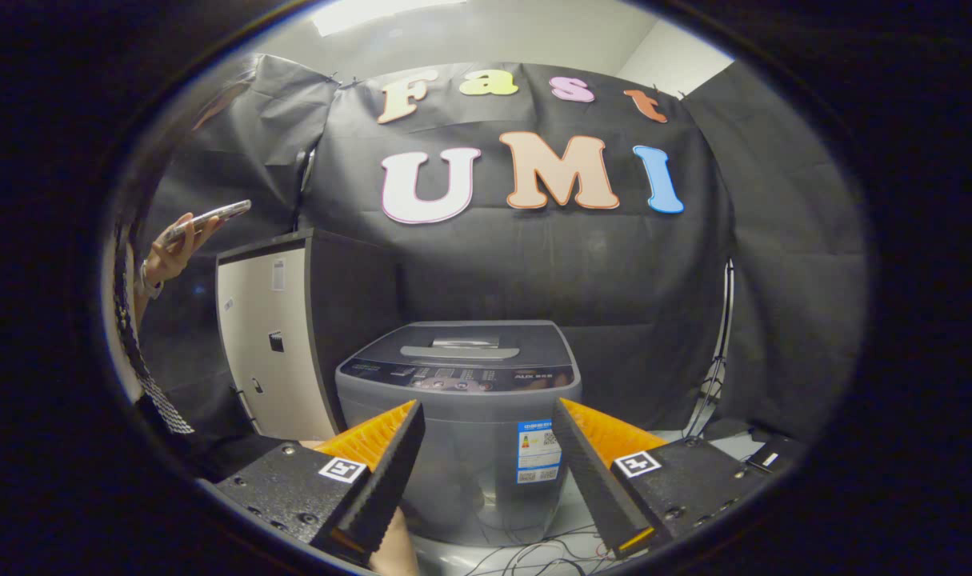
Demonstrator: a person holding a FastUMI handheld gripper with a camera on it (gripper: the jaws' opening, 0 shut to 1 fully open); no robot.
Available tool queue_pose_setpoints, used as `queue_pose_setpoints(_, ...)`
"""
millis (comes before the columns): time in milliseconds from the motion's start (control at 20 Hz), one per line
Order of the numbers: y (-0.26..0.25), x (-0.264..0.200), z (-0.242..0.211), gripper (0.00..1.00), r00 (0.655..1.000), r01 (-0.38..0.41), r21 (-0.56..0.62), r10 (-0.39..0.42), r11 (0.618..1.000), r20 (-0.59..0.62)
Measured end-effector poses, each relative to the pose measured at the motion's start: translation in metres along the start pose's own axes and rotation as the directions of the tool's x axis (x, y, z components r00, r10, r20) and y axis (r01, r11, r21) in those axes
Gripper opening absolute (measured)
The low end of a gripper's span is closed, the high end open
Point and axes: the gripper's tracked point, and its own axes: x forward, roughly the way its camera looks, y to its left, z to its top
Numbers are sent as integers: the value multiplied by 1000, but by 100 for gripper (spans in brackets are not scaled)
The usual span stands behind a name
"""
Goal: Put the clothes into the washing machine and then close the washing machine lid.
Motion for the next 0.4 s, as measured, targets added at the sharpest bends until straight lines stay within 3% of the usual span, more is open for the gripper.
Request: queue_pose_setpoints(400,5,5,-3,97,1000,0,0,0,1000,0)
